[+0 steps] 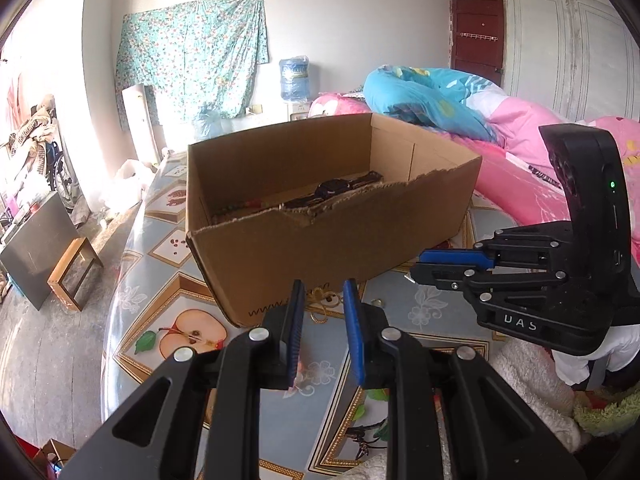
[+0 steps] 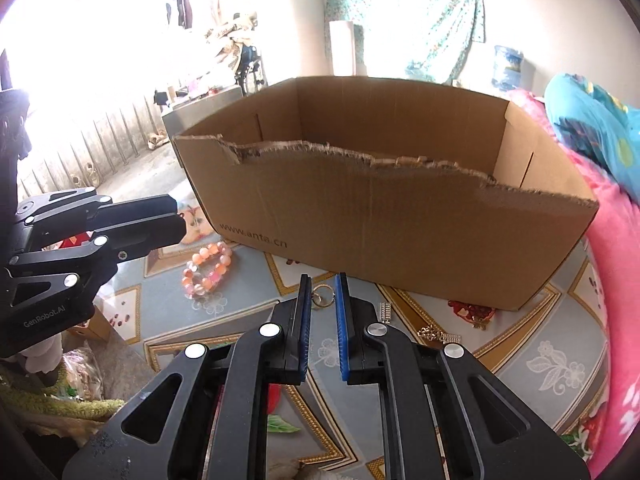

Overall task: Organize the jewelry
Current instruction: 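Grasp a small gold ring with the right tool, then carry the charm and ring into the box and open both tools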

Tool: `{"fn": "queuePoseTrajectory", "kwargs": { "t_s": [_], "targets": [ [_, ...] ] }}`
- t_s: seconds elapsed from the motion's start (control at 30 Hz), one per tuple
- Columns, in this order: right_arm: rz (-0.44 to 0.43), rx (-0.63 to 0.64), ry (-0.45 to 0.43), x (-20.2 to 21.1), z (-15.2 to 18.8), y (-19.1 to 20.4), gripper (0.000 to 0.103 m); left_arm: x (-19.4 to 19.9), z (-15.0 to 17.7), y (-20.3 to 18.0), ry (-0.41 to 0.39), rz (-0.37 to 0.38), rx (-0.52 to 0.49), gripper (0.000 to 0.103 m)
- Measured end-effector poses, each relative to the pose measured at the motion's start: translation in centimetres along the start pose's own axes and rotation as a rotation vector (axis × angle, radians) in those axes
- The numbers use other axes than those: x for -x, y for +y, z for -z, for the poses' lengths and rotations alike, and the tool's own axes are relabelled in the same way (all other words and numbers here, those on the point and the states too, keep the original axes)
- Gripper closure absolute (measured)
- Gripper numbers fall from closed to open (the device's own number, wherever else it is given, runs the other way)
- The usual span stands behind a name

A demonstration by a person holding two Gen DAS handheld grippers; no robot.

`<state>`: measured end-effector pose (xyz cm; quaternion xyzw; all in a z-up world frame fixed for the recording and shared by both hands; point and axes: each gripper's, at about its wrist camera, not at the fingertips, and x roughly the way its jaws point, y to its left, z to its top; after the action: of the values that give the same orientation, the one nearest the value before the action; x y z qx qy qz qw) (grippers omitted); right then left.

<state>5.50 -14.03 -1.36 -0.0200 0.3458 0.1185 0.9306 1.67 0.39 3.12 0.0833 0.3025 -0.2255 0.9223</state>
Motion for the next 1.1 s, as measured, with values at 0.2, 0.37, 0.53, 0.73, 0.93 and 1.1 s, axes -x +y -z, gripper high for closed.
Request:
{"fn": "queuePoseTrajectory", "kwargs": {
  "t_s": [0.2, 0.37, 0.53, 0.73, 0.93, 1.1],
  "targets": [
    [-0.045, 0.029, -0.163, 4.9, -4.8, -1.1, 0.093, 1.5, -5.3, 1.1, -0.102, 0.068, 0.005, 0.084],
    [-0.131, -0.015, -0.066, 1.8, -9.9, -4.8, 0.093, -3.0, -10.1, 2.8, 0.007, 0.099, -0.012, 0.084],
    [-0.176, -0.061, 0.193, -5.1, -13.1, -7.2, 0.093, -10.7, -12.3, 4.6, 0.242, 0.195, 0.035, 0.084],
    [-0.146, -0.075, 0.376, -10.0, -13.3, -8.9, 0.092, -17.3, -12.6, 4.9, 0.451, 0.249, 0.096, 0.084],
    [-0.116, -0.074, 0.378, -10.3, -13.6, -9.9, 0.087, -17.5, -13.4, 5.0, 0.441, 0.242, 0.112, 0.073],
    [-0.103, -0.097, 0.348, -10.2, -14.1, -10.7, 0.085, -17.5, -13.4, 5.5, 0.428, 0.248, 0.142, 0.071]
  ]
}}
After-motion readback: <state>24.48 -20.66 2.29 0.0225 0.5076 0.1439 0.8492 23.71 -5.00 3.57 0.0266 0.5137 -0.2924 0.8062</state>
